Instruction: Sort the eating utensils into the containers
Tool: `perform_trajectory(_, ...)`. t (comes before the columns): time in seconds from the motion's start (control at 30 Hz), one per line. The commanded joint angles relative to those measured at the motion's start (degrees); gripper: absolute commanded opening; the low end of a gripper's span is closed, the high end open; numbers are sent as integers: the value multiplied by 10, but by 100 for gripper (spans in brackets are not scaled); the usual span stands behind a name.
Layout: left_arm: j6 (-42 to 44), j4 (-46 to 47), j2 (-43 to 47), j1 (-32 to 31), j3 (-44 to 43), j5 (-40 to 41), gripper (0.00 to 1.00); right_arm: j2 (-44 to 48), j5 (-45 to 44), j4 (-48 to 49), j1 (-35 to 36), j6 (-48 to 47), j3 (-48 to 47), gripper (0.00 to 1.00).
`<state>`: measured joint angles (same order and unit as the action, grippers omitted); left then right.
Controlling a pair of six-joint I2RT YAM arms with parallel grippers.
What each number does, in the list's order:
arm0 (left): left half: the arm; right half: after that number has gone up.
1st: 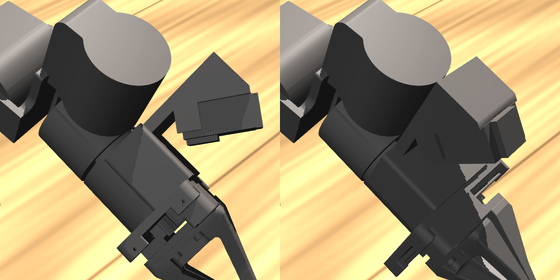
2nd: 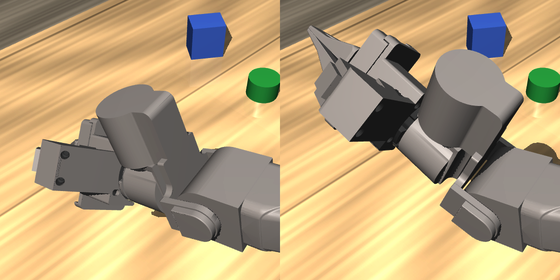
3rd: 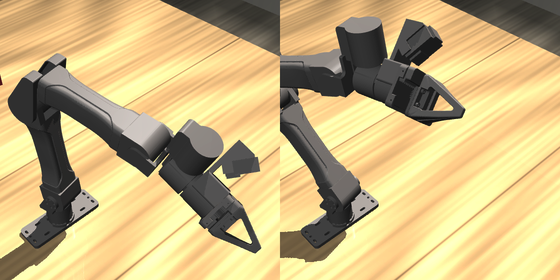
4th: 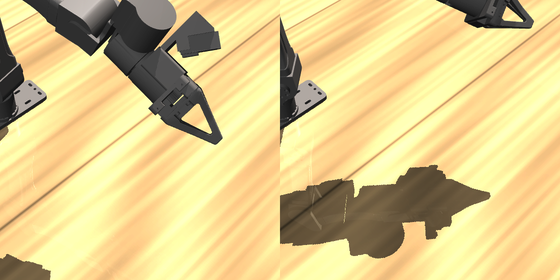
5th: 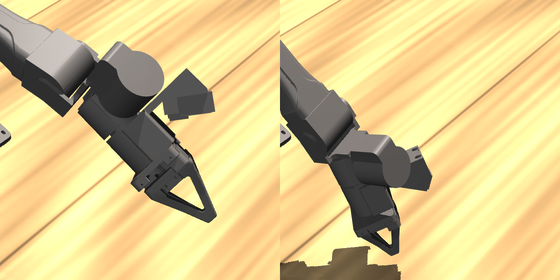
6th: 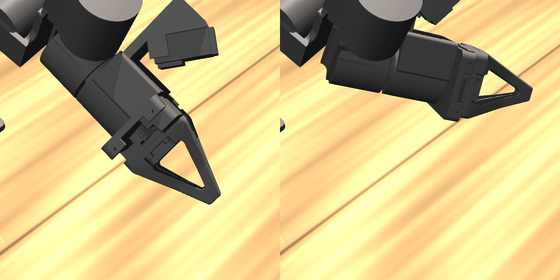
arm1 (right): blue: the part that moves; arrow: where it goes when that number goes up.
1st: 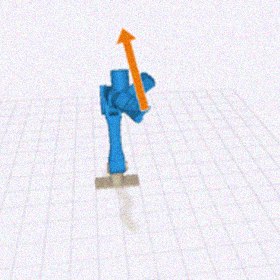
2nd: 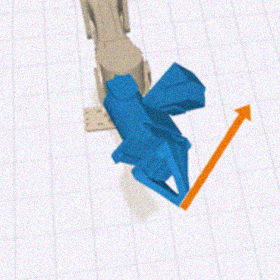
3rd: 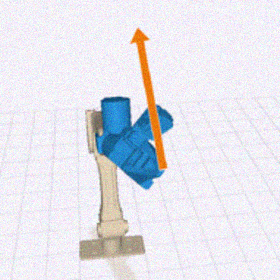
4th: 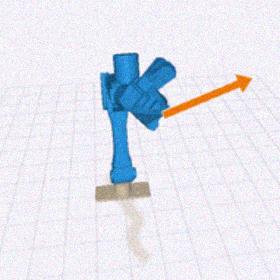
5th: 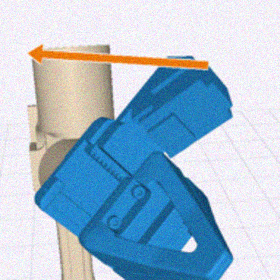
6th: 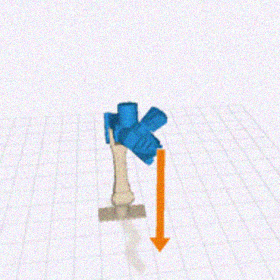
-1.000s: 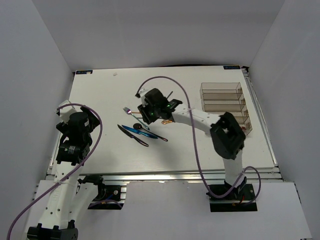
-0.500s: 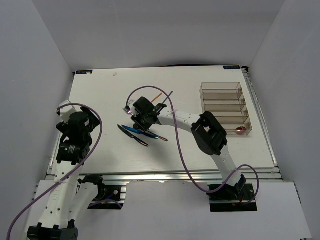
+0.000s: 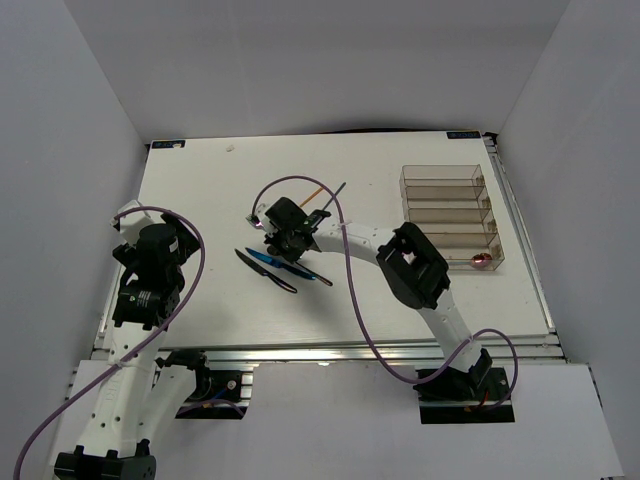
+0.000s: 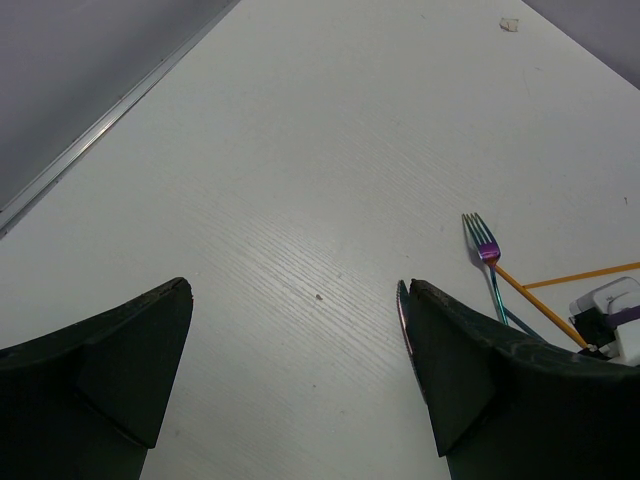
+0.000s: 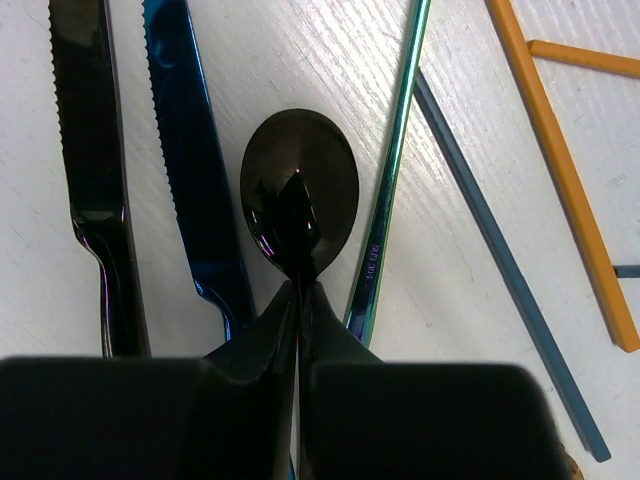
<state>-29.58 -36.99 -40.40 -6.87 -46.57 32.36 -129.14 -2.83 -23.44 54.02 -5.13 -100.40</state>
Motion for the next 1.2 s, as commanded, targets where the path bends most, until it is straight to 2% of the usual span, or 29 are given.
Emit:
perform_trajectory(0.0, 1, 3, 1, 0, -2, -2, 98, 5, -9, 4, 0, -5, -9, 0)
perform_trajectory(0.17, 1, 3, 1, 1, -2, -2, 98, 63, -19, 26, 0, -4, 5, 0)
perform_trajectory(0.27, 1, 3, 1, 0, -1, -2, 98, 145, -22, 54, -6, 4, 30, 0)
perform_trajectory(0.43, 1, 2, 2, 0, -2, 0, 98, 220, -24, 53, -58, 45, 45, 0)
perform_trajectory(0.53, 1, 2, 5, 0, -2, 0, 98, 273, -59, 45, -144, 177, 92, 0)
perform_trajectory(0.57, 1, 2, 6, 1, -2, 0, 98, 317, -73, 54, -173, 224, 120, 0)
perform_trajectory(0.6, 1, 2, 7, 0, -1, 1, 98, 345, -138, 61, -232, 337, 154, 0)
perform_trajectory(0.63, 1, 3, 8, 0, 0, -1, 98, 379, -155, 83, -266, 378, 248, 0)
perform_trajectory(0.67, 1, 3, 8, 0, 0, -1, 98, 447, -176, 152, -328, 414, 300, 0)
perform_trajectory(0.7, 1, 3, 8, 0, 0, -1, 98, 478, -187, 179, -358, 497, 348, 0)
perform_trajectory(0.73, 1, 3, 6, 0, 0, -2, 98, 506, -199, 200, -388, 537, 431, 0)
perform_trajectory(0.77, 2, 3, 6, 0, 0, -3, 98, 550, -245, 226, -432, 573, 462, 0)
perform_trajectory(0.8, 1, 3, 5, 0, 0, -3, 98, 564, -279, 223, -447, 633, 486, 0)
perform_trajectory(0.87, 2, 3, 3, 0, 0, -5, 98, 581, -343, 219, -478, 662, 516, 0)
perform_trajectory(0.9, 1, 3, 2, 0, -1, -3, 98, 578, -352, 185, -489, 676, 514, 0)
perform_trajectory(1.0, 2, 4, 1, 0, 0, -5, 98, 565, -357, 168, -522, 702, 524, 0)
perform_trajectory(1.17, 2, 3, -4, 0, -1, -5, 98, 557, -355, 183, -531, 739, 569, 0)
